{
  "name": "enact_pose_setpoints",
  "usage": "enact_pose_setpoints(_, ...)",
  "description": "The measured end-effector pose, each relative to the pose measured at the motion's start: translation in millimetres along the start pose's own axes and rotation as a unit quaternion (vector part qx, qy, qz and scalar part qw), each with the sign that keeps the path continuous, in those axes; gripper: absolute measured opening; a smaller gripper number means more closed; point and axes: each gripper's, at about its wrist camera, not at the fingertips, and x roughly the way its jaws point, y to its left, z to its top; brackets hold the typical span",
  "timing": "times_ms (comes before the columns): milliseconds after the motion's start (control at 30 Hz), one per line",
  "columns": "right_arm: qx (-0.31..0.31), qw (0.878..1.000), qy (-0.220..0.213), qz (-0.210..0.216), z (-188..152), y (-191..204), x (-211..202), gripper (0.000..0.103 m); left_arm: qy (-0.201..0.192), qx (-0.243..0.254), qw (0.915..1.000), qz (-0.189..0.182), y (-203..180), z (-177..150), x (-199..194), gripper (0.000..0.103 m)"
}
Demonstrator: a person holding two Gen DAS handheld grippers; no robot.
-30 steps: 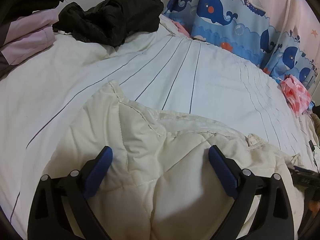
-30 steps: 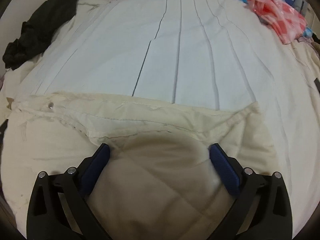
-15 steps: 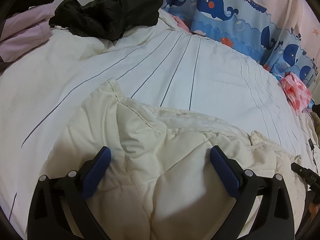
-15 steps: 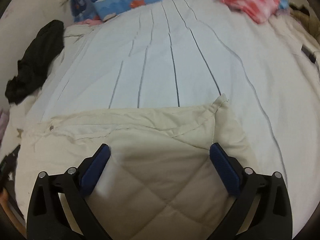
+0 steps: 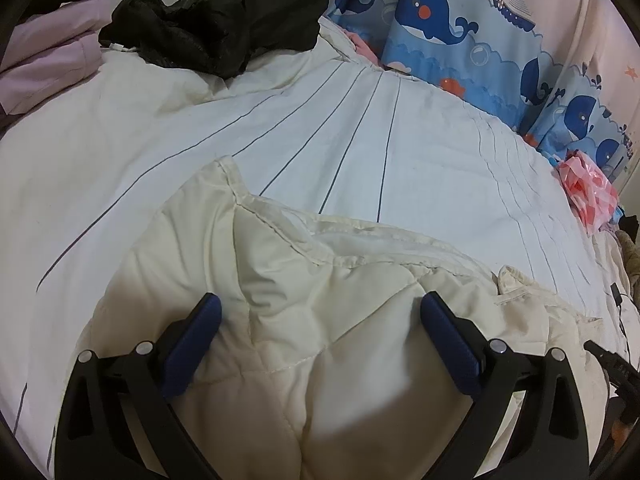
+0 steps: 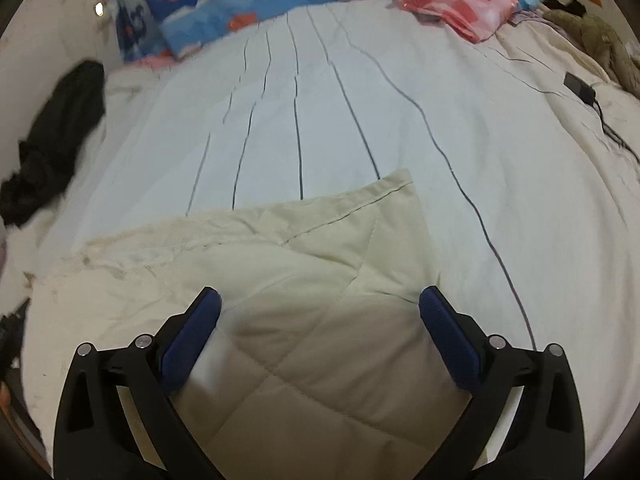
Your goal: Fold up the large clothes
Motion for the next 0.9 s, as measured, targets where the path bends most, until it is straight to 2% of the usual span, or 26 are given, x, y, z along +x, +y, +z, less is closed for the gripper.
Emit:
enact_pose_setpoints(67, -0.021, 1.0, -0.014, -0.002, 0, 10, -18, 0.096, -0.001, -0.001, 1.0, -0.002, 1, 0, 0, 0.095)
enact_pose_setpoints(167, -0.053, 0.995, -0.085, -0.011, -16, 15, -56, 0.096, -0.001, -0.003, 1.0, -0.004, 2, 1, 1, 0.095)
enact_pose_setpoints(200, -0.058, 0.994, -0.084, -0.03, -23, 12, -48, 0.096, -0.001, -0.003, 1.0, -0.006, 2, 2, 1, 0.095)
enact_pose_setpoints(233, -0.038, 0.998, -0.05, -0.023, -26, 1, -29, 0.096, -0.001, -0.003, 1.0, -0.007, 2, 2, 1, 0.095)
enact_pose_setpoints(300, 0.013, 1.0, -0.008, 0.026, -23, -18, -8, 0.096, -0.002, -0.001, 1.0, -0.005, 1, 2, 1, 0.095)
enact_pose_setpoints(433, 0.01, 1.0, 0.003, 0.025, -17, -13, -12, 0.096, -0.001, -0.001, 1.0, -0.005, 2, 2, 2, 0.095)
enact_pose_setpoints(567, -0.022, 0.999, -0.023, 0.009, -20, -3, -27, 0.096, -0.002, -0.002, 1.0, -0.005, 2, 2, 1, 0.095)
enact_pose_setpoints(733, -0.012, 1.0, 0.001, 0.017, -20, -12, -16, 0.096, -0.002, -0.002, 1.0, -0.005, 2, 3, 2, 0.095)
enact_pose_setpoints(800, -0.024, 0.999, -0.019, 0.011, -16, -7, -35, 0.096, -0.002, -0.002, 1.0, -0.005, 2, 3, 2, 0.095)
enact_pose_setpoints(900, -0.064, 0.994, -0.087, 0.021, -23, 11, -78, 0.096, -0.002, -0.002, 1.0, -0.005, 2, 3, 2, 0.095)
